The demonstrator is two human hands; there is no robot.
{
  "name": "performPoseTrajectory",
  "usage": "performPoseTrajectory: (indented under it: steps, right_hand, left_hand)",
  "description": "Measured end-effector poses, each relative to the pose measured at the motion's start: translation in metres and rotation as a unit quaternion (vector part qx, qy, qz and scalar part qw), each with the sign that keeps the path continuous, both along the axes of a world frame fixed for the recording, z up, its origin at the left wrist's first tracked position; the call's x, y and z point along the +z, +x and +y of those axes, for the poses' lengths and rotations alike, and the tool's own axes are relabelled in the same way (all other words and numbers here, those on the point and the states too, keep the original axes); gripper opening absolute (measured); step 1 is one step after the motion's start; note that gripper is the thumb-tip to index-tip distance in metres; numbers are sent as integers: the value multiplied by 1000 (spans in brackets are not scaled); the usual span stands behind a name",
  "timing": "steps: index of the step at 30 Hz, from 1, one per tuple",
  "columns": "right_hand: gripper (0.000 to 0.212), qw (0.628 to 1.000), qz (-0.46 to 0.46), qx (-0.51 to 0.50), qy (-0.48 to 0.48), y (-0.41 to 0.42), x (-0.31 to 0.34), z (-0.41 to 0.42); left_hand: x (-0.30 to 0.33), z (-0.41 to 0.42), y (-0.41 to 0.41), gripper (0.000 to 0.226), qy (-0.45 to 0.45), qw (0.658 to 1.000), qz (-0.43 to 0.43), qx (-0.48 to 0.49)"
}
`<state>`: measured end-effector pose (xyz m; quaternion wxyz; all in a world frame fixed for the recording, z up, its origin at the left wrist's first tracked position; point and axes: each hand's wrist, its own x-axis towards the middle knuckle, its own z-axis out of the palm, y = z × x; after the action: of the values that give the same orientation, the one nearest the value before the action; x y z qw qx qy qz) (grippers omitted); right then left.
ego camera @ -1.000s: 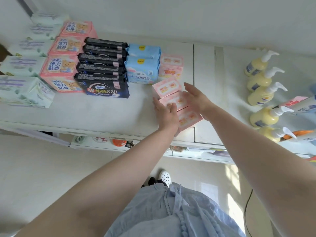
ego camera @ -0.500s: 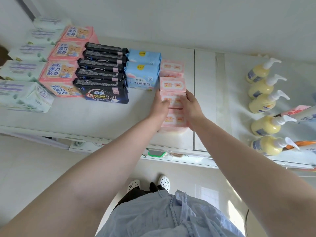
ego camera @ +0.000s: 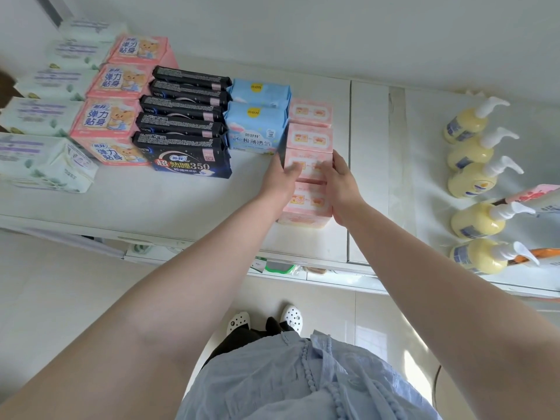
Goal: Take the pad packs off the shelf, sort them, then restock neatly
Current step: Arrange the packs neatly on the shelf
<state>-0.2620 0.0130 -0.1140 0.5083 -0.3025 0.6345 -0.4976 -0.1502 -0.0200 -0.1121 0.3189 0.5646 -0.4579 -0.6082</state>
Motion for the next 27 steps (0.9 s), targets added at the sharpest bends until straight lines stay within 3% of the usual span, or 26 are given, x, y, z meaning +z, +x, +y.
performPoseTrajectory:
  steps: [14, 15, 19, 24, 27]
  right_hand:
    - [34, 999, 33, 35, 21, -2, -1, -7]
    - [34, 998, 39, 37, 21, -3, 1, -5]
    - [29, 999, 42, 28, 15, -3, 4, 10]
    - [34, 998, 44, 35, -2, 10, -7, 47]
    - [41, 999, 41, 21, -14, 20, -9, 50]
  left_hand:
    - [7, 1, 6, 29, -20, 1000, -13, 0]
    - [6, 3, 9, 36, -13, 1000, -14, 4]
    - [-8, 22, 25, 96, 21, 1000, -18, 8]
    - [-23, 49, 39, 86, 19, 996, 63, -61]
    - [-26, 49, 38, 85, -3, 995, 61, -79]
